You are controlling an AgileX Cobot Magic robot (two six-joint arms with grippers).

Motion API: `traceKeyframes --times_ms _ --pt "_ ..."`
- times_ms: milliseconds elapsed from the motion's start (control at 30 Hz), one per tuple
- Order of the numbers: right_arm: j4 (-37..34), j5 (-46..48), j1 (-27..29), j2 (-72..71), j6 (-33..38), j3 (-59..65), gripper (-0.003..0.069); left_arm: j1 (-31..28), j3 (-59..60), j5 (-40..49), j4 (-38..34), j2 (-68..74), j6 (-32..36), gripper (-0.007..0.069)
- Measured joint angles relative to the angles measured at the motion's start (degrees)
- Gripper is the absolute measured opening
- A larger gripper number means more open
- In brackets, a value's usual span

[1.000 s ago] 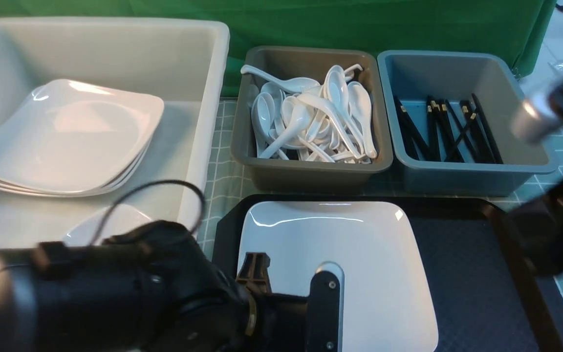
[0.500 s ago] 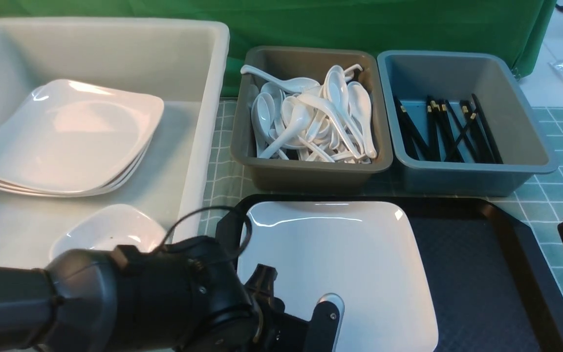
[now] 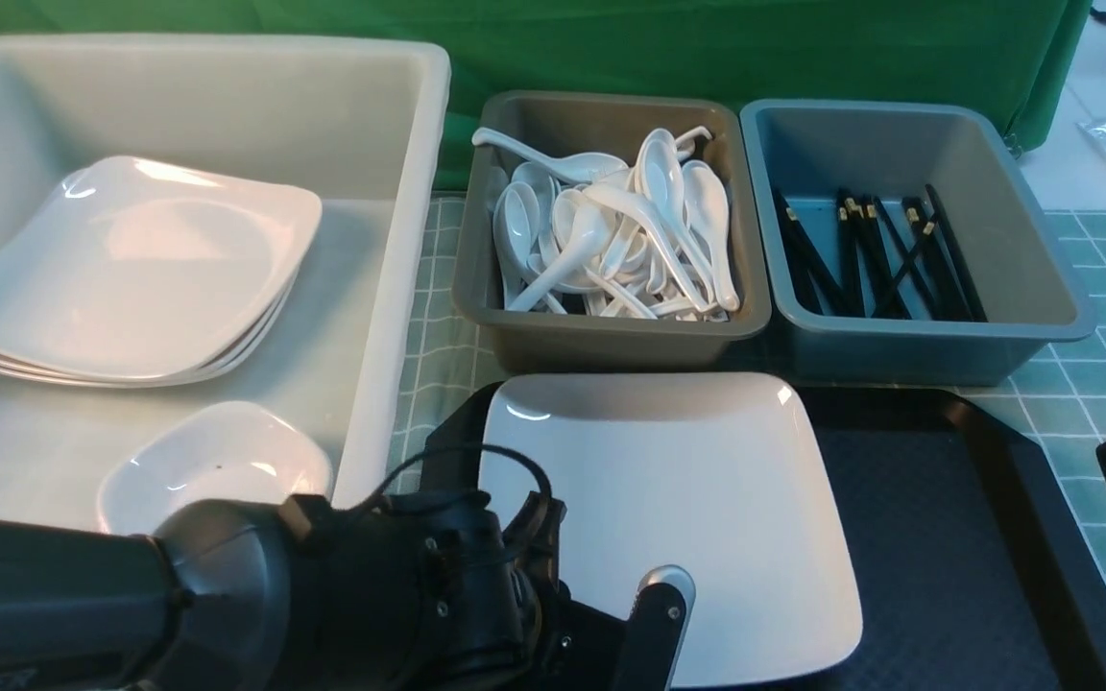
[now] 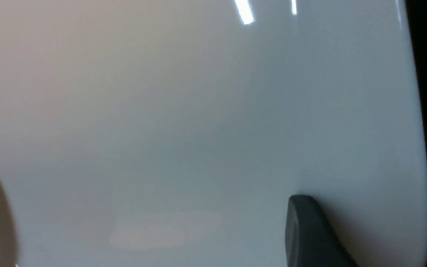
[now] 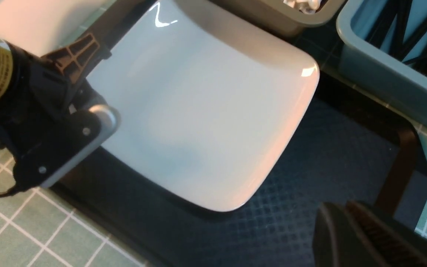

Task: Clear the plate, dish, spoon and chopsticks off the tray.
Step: Use the left arm to grab a plate from the dinner plate

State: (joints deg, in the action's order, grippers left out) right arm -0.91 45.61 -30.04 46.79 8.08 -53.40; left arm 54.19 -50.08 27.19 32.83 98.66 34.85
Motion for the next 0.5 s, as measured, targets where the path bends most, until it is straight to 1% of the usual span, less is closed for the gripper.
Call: traceKeyframes --times_ms 100,133,167,300,500 --pt "0.0 0.1 0.0 0.0 0.0 0.0 0.0075 3.0 0.3 1.8 -2.1 -2.6 -1.3 0.0183" --pt "0.0 0.2 0.0 0.0 0.0 0.0 0.0076 3.7 0.3 2.2 -3.1 -4.0 -1.5 0.0162" --pt "0.0 0.2 0.0 0.0 0.0 0.0 0.0080 5.9 0.4 3.3 -4.7 -7.4 -1.9 0.0111" --pt "0.0 0.0 0.0 0.0 0.0 -0.1 0.0085 10.3 0.5 4.6 -8.3 -18.1 -2.2 0.0034" --pt "0.0 -1.2 0.0 0.0 -0.2 -1.1 0.0086 10.9 0.7 6.3 -9.1 -27.7 -2.4 0.0029"
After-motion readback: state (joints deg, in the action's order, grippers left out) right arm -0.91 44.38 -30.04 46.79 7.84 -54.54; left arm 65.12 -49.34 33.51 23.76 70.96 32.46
